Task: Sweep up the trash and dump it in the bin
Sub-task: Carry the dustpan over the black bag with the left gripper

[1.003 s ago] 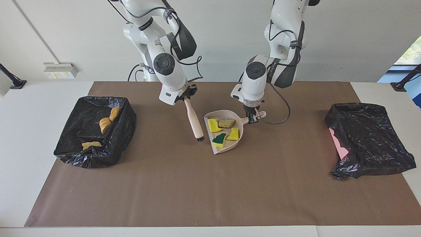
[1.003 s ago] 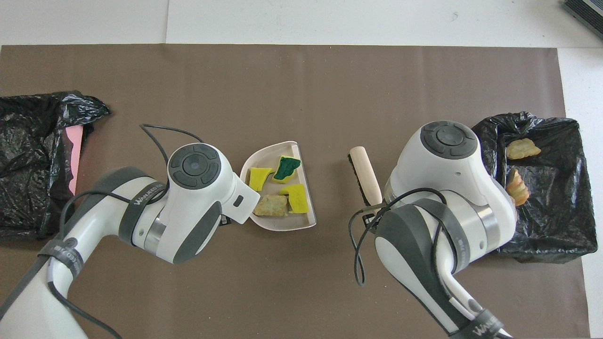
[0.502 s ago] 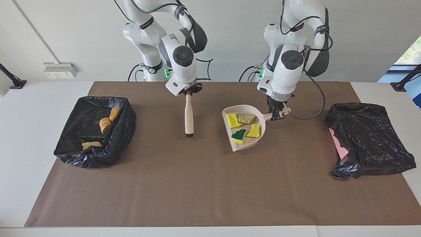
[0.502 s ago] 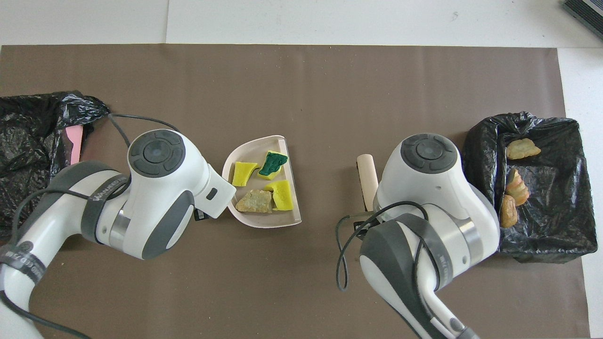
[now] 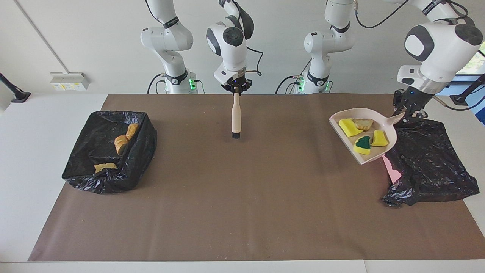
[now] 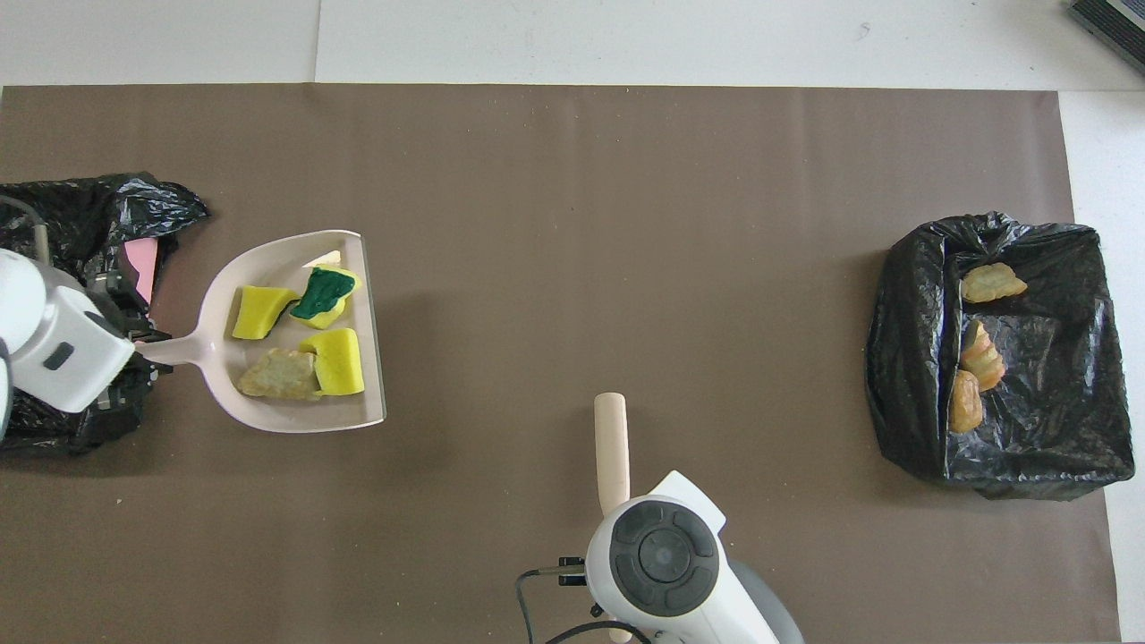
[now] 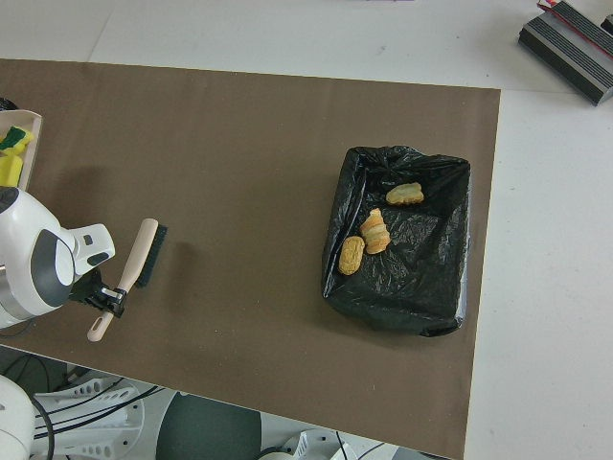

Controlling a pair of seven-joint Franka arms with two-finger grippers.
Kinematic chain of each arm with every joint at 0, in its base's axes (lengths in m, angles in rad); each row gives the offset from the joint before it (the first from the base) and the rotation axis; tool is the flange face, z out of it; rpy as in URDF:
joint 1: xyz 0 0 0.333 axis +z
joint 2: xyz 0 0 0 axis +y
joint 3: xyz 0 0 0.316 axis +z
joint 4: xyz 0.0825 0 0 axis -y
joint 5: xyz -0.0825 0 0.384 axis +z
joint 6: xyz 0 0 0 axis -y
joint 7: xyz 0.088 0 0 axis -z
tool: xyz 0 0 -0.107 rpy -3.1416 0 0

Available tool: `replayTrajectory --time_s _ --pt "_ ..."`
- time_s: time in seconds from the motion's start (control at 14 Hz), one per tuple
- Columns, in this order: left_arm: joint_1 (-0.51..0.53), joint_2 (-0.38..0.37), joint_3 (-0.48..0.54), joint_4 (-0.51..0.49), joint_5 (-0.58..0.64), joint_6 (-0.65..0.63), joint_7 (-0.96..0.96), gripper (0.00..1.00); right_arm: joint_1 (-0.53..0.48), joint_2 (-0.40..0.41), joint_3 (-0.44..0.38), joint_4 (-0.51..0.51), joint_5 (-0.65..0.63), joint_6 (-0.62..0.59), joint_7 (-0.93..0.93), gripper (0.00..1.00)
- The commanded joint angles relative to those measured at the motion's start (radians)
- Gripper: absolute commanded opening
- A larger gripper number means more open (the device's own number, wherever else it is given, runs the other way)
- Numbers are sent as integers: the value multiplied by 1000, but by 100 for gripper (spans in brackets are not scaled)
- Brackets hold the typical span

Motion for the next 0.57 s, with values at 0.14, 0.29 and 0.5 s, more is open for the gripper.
replayTrajectory --time_s 0.14,0.29,0.5 --pt "203 63 -12 124 29 74 123 0 44 5 -5 -78 50 122 -41 0" --pt "225 118 -11 195 169 101 149 0 62 28 -5 -87 50 170 -44 0" --pt "228 164 -11 227 389 196 136 0 90 97 -5 -92 50 257 -32 0"
